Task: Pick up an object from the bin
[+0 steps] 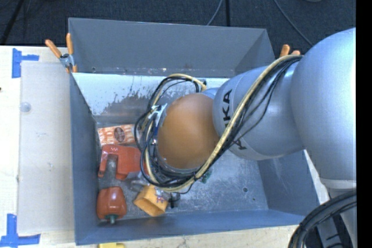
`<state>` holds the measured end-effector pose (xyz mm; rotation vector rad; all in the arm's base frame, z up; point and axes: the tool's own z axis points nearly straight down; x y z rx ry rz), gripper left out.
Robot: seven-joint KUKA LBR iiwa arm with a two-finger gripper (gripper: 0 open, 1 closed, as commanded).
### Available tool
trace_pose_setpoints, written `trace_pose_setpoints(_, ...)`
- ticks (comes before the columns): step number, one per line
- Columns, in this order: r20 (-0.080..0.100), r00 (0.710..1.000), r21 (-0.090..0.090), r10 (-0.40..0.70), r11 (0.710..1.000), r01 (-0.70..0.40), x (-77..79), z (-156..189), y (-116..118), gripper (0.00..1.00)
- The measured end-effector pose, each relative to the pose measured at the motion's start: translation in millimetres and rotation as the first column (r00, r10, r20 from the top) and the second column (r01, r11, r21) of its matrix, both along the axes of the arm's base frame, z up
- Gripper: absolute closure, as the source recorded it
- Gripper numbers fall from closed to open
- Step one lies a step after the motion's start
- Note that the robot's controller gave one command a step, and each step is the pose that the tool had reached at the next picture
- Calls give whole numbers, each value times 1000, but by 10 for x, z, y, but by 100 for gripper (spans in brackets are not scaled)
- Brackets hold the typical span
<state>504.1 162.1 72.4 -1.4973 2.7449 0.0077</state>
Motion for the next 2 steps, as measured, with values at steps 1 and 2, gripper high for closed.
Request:
trace_pose_setpoints(1, 0, 1000, 0, 0, 1000, 0, 0, 0, 0, 100)
trace_pose_setpoints(2, -6, 1000, -1, 4, 1000, -4, -30, 305, -54, 100)
